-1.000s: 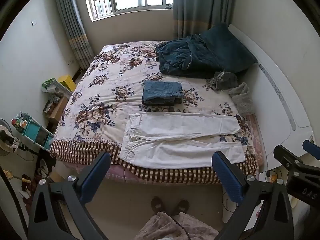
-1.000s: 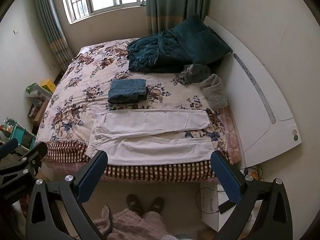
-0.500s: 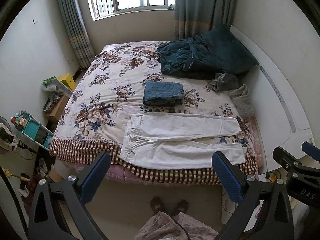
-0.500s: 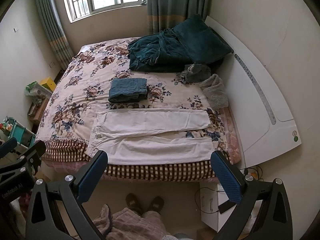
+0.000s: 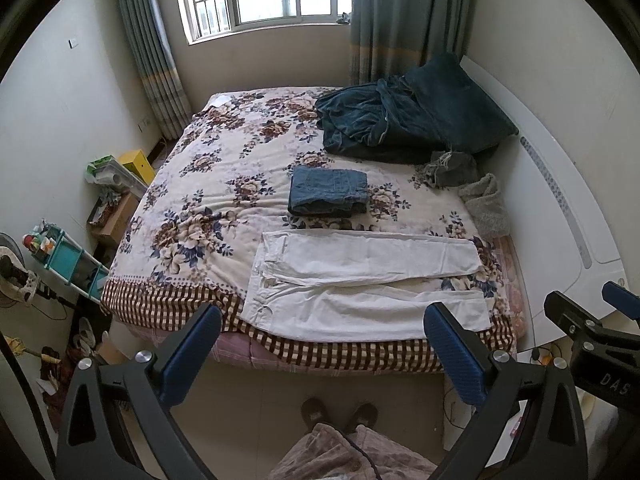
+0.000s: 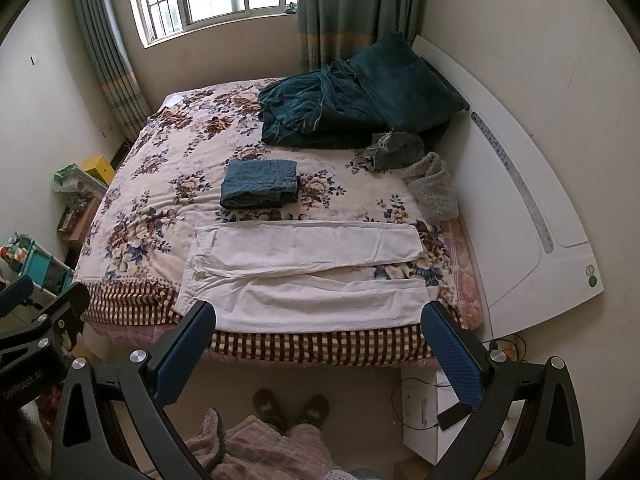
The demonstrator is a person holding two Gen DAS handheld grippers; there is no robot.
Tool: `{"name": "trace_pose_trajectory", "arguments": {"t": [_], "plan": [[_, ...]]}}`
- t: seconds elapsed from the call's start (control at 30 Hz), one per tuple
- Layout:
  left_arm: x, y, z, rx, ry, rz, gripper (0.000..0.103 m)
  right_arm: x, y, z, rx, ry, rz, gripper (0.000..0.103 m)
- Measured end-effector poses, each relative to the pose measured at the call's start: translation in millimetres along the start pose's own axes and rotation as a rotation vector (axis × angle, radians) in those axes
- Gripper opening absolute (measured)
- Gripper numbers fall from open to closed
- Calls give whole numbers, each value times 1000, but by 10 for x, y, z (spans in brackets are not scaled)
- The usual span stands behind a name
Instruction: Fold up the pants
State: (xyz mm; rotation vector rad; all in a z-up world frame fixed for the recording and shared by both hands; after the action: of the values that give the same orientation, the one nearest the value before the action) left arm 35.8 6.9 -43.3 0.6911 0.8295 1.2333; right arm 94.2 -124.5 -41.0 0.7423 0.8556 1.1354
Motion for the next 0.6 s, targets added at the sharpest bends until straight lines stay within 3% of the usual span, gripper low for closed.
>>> {"name": "trace_pose_trajectory", "arguments": {"t": [0.6], "plan": [[-33, 56, 107, -8, 6, -2, 103, 22, 20, 14, -3, -1, 3, 103]]}}
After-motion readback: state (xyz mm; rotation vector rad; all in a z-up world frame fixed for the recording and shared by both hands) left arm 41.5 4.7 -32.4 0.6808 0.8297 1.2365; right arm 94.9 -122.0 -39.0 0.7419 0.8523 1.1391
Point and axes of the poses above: each gripper's, at about its wrist camera, not at the fingertips, and y roughly against the way its jaws point, x to its left, z to its top, the point moved 6 cm from there along -y, roughly the way its jaws point, and after that the axes turned 12 degrees about -z, right-handed, at the moved point
